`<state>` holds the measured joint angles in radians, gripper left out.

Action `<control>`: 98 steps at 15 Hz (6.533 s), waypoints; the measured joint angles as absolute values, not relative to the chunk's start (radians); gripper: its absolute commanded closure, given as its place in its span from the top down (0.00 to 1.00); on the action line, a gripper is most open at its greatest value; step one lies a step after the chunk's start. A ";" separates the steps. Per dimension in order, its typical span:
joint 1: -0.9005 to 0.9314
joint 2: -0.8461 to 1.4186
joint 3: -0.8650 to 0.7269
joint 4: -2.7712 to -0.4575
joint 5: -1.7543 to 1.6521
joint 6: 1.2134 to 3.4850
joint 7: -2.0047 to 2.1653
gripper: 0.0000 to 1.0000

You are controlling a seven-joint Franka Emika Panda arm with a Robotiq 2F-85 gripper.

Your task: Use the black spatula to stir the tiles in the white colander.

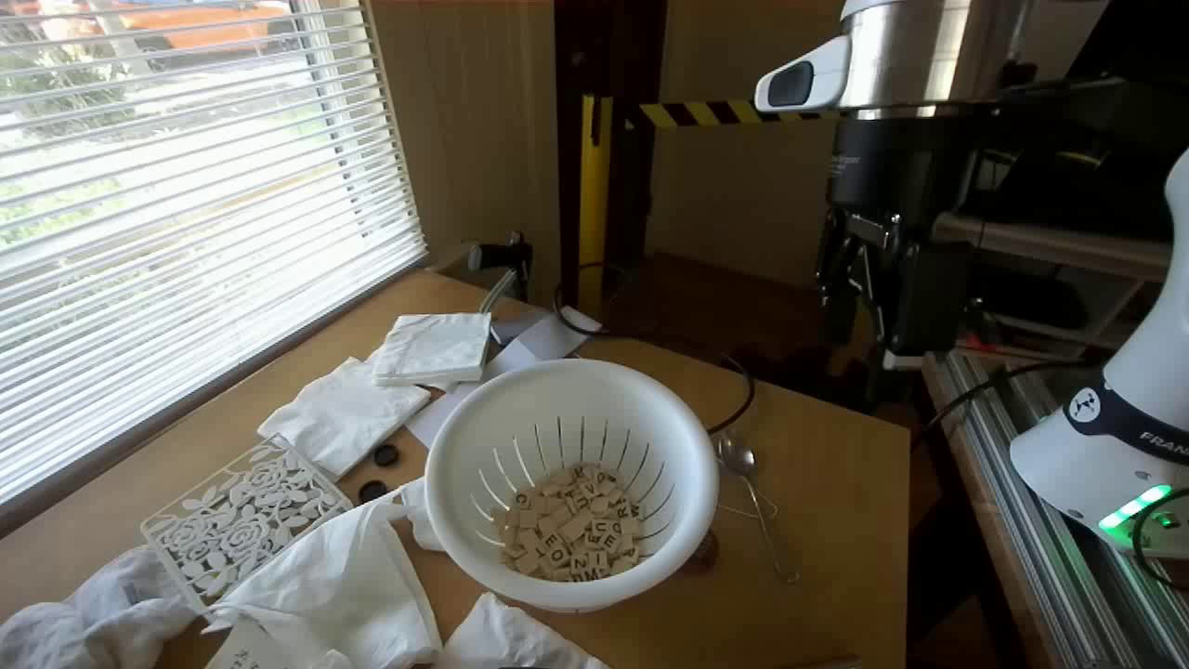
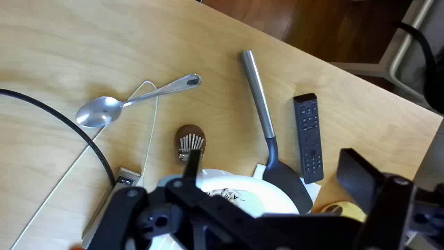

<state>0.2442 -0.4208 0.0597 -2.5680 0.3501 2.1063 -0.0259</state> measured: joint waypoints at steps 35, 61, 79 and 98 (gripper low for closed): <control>0.378 -0.005 0.292 -2.751 0.311 2.776 0.016 1.00; 0.499 0.220 0.208 -2.627 -0.073 2.939 0.380 1.00; 0.813 0.342 -0.096 -2.573 -0.212 2.976 0.551 0.73; 0.756 0.305 -0.048 -2.576 -0.158 3.022 0.408 0.06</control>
